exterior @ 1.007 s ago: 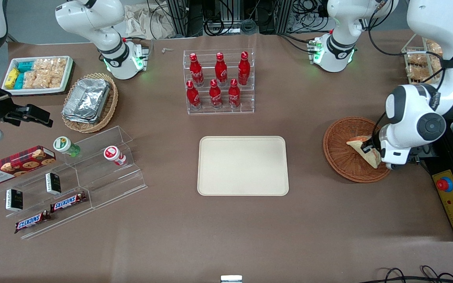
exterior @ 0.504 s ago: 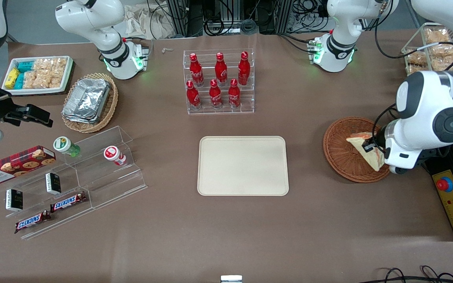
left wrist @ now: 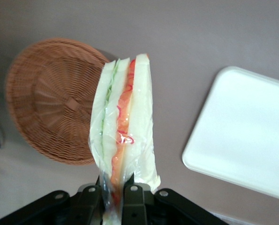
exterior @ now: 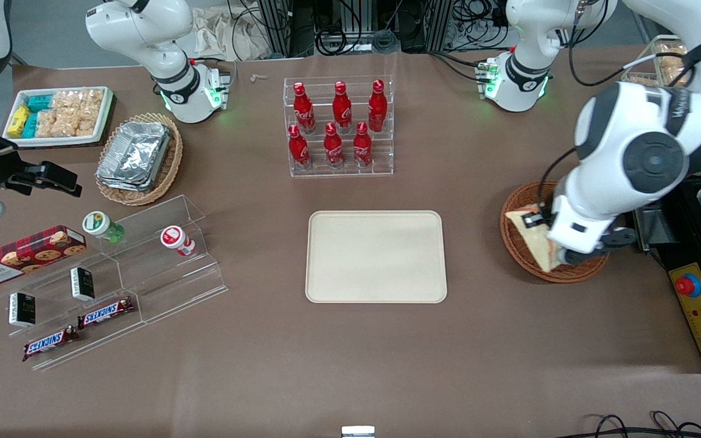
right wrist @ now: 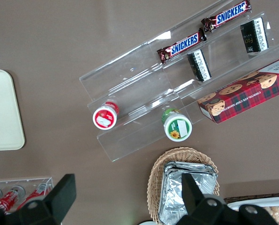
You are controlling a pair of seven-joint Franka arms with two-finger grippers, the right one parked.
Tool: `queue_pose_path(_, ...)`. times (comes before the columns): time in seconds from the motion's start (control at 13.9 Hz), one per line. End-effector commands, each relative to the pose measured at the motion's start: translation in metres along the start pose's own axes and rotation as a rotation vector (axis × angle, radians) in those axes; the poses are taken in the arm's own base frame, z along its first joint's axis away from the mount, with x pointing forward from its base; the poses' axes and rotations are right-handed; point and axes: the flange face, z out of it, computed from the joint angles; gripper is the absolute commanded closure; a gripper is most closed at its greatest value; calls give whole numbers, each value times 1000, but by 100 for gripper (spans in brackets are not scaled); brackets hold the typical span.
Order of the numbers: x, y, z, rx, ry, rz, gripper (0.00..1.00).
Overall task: Place sandwich from basket to tray
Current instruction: 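Carry the sandwich with the left gripper over the cream tray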
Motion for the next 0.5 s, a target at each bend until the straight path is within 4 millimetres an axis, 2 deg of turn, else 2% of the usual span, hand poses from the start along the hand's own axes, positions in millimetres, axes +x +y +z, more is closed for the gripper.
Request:
queue_pose_path(0.0,-17,46,9,0,-17,121,100)
queue_pose_path(0.36,-38,122,67,3,-54,227,100)
queue_pose_path(0.43,-39,132,79,-10,-66,236,100)
